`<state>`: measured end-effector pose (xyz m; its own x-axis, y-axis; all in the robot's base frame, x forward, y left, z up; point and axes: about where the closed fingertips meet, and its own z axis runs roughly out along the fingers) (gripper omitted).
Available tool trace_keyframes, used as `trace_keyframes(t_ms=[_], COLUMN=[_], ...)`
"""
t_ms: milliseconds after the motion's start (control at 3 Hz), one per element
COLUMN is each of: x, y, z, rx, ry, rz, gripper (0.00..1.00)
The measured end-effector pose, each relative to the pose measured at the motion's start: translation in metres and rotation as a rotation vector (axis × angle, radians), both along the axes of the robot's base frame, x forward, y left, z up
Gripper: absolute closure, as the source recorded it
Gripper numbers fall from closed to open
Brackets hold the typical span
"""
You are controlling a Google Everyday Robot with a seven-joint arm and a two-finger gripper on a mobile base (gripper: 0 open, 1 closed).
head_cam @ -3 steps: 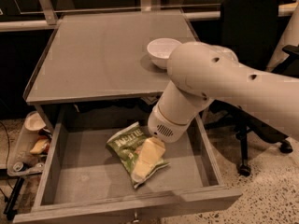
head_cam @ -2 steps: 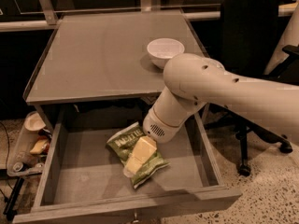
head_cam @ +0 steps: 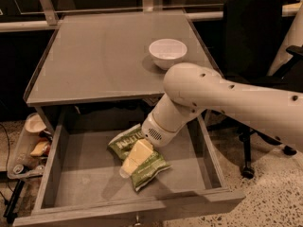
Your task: Pick green jalapeno chip bag from top drawer and place on counter
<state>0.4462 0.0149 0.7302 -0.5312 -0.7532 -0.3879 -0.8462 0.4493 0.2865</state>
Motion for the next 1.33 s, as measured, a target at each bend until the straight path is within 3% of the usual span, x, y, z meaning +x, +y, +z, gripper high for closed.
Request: trace_keyframes(t_ms=[667,1333], x=[0.031,0.059], y=[0.029,0.029], z=[-0.048,-0.083], rx=[0.018,-0.013], ry=[0.019,-0.02], rz=[-0.116,-0.212], gripper=[0.0,0.0])
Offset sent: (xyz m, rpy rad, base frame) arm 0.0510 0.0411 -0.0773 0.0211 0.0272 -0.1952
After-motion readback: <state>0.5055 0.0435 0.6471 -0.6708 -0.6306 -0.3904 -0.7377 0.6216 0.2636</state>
